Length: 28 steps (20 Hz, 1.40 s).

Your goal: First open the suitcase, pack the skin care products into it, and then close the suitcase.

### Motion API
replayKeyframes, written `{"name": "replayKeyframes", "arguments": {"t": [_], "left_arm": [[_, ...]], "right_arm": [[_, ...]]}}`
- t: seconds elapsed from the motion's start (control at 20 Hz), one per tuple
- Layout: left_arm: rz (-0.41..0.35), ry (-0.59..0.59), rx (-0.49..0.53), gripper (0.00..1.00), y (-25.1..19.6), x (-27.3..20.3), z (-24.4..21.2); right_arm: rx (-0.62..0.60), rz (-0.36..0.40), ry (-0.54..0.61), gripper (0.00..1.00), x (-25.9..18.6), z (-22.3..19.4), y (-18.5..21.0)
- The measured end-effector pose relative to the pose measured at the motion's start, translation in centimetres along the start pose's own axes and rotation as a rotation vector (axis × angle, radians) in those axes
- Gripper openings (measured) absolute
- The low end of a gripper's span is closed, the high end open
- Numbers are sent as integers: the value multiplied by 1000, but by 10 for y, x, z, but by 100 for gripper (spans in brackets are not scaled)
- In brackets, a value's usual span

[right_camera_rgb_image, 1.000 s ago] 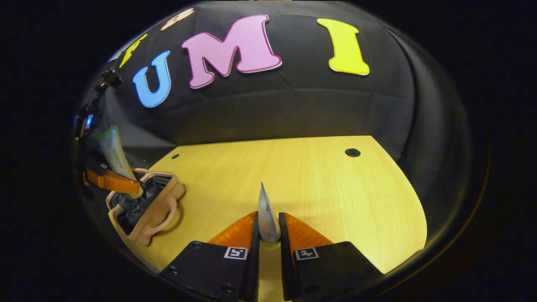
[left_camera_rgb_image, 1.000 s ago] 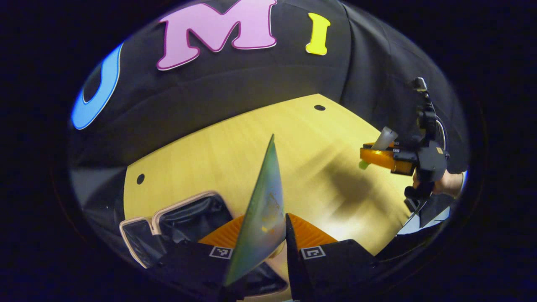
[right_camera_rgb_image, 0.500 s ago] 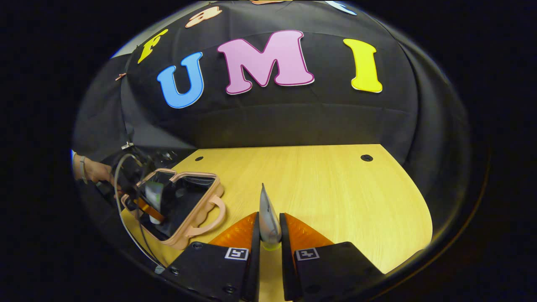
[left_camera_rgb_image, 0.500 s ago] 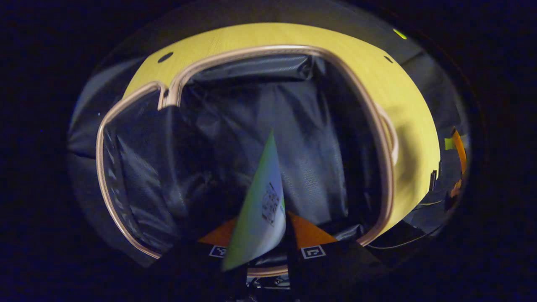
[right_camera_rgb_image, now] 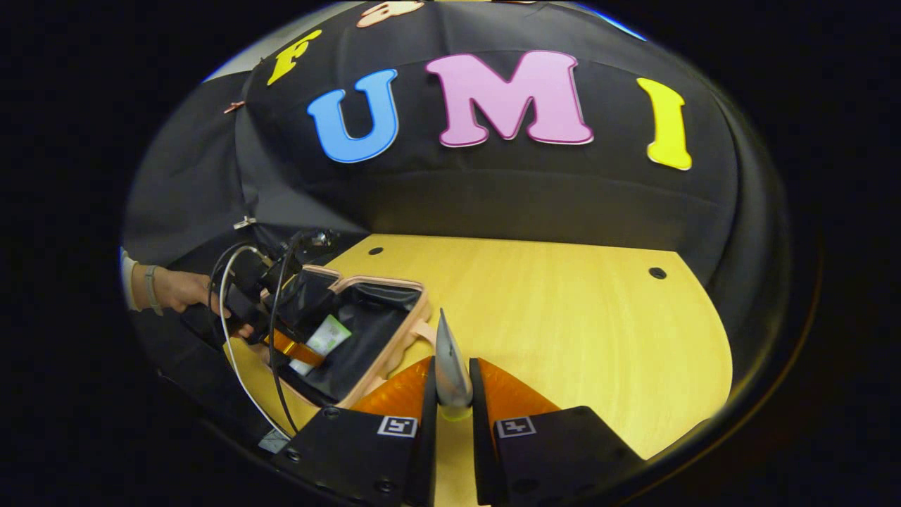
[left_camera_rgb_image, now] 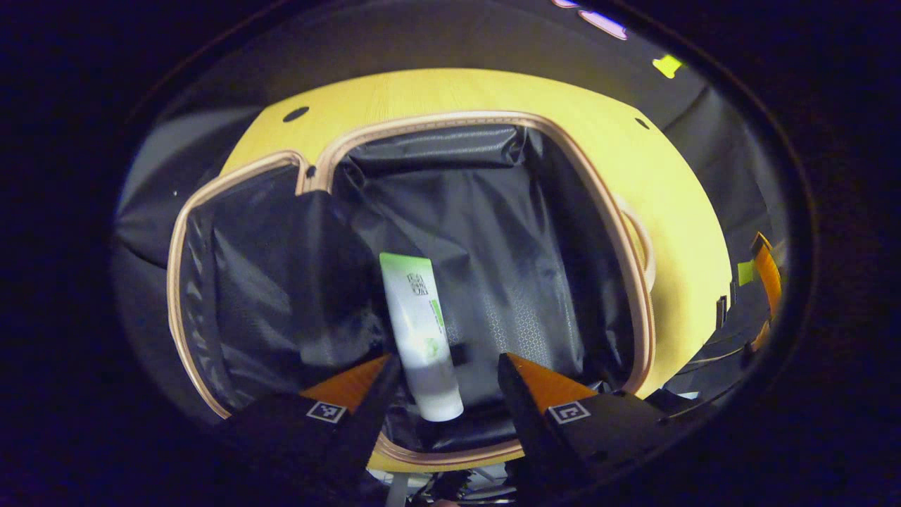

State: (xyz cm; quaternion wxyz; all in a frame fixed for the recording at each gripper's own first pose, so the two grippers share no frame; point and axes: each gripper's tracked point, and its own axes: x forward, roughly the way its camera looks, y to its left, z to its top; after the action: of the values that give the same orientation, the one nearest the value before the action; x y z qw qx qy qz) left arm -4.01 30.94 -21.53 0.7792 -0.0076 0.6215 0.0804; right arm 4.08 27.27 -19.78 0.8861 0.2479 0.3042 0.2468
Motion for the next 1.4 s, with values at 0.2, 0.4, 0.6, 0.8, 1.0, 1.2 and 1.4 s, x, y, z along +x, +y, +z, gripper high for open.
{"name": "replayKeyframes", "arguments": {"t": [0.2, 0.4, 0.6, 0.8, 1.0, 1.2, 1.4], "left_arm": [[84, -207, 36, 98, 27, -49, 20], [105, -285, -42, 97, 65, -76, 5], [162, -282, -126, 97, 109, -85, -23], [213, -295, -206, 97, 150, -91, -47], [270, -297, -336, 97, 195, -95, -74], [349, -337, -480, 97, 253, -108, -82], [440, -396, -574, 97, 324, -115, -70]], "right_arm": [[77, 147, 104, 26, 33, -9, 68], [115, 244, 320, 26, 75, -49, 136], [183, 213, 588, 26, 116, -109, 168], [321, 146, 714, 28, 138, -149, 181], [405, 135, 702, 55, 148, -143, 192], [259, 180, 591, 98, 136, -117, 199], [159, 242, 363, 98, 103, -56, 189]]}}
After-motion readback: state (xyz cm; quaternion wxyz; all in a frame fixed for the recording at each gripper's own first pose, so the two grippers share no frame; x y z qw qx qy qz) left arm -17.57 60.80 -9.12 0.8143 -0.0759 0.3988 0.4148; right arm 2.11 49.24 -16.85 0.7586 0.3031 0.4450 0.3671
